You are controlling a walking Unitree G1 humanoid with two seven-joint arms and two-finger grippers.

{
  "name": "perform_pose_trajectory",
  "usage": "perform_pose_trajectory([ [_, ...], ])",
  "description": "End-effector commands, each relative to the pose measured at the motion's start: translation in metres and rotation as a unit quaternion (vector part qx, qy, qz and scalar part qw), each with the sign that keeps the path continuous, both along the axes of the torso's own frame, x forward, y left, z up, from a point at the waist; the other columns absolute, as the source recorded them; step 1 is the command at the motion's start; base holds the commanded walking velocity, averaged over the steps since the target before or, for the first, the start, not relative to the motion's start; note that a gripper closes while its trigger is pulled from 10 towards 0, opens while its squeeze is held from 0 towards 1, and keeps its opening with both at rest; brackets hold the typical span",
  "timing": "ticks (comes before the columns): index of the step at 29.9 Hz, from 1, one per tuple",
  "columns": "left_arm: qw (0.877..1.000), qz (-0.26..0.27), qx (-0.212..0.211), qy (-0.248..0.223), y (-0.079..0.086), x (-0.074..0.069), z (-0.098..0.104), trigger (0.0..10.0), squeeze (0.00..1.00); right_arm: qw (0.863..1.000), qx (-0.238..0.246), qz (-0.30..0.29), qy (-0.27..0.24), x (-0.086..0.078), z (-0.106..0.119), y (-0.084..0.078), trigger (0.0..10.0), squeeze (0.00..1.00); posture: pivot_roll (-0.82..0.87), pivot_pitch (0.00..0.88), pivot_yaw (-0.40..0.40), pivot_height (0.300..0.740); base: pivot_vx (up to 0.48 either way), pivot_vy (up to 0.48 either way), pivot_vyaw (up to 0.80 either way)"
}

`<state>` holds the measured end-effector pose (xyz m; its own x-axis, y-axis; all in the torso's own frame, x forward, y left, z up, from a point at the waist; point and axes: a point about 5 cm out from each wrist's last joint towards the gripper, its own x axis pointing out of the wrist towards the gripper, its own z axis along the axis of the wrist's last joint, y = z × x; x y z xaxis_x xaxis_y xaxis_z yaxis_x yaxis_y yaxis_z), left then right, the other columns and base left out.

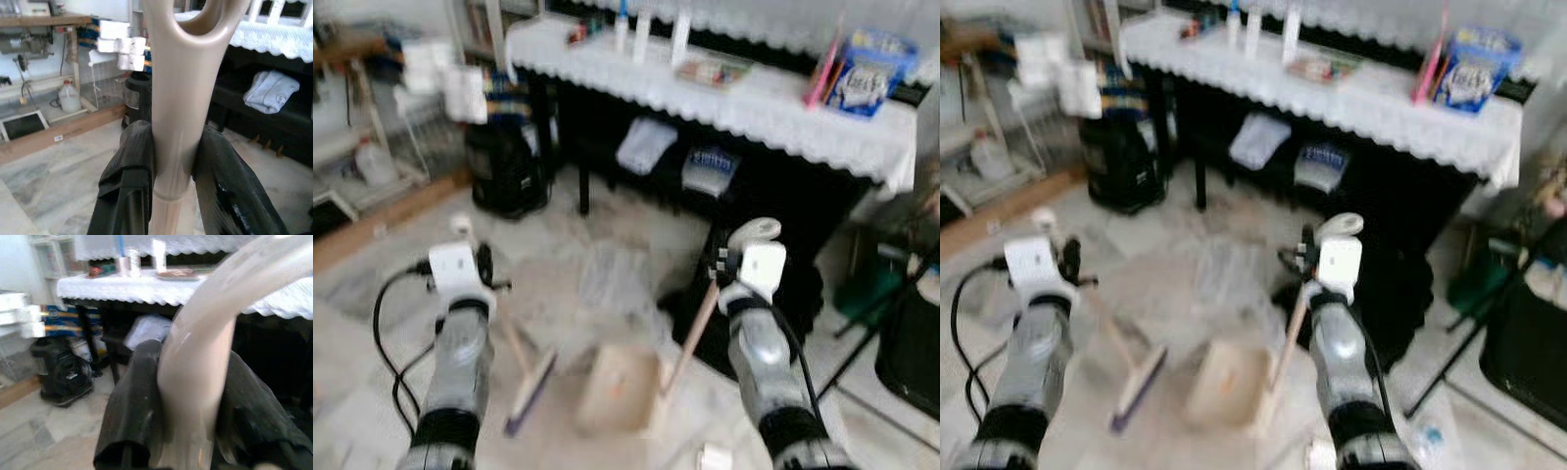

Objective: Sweep floor

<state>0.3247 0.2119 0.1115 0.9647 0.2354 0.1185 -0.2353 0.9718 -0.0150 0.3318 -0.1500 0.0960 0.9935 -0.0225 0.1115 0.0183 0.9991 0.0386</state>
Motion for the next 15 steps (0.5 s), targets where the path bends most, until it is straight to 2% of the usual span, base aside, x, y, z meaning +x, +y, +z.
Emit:
perform_pose_trajectory([
  [1, 1.0, -0.009, 0.001, -0.027, -0.0046, 0.0038, 0.0121, 10.0, 0.0, 1.0, -0.01, -0.012, -0.025, 0.0038, 0.0118, -0.0081, 10.0, 0.0, 0.02, 0.0, -0.054, 0.74, 0.304, 0.0, 0.0],
  [15, 1.0, -0.009, 0.002, -0.027, -0.004, 0.0041, 0.0125, 10.0, 0.0, 0.999, -0.016, -0.025, -0.019, 0.0012, 0.0088, -0.014, 10.0, 0.0, 0.02, 0.0, -0.053, 0.74, 0.303, 0.0, 0.0],
])
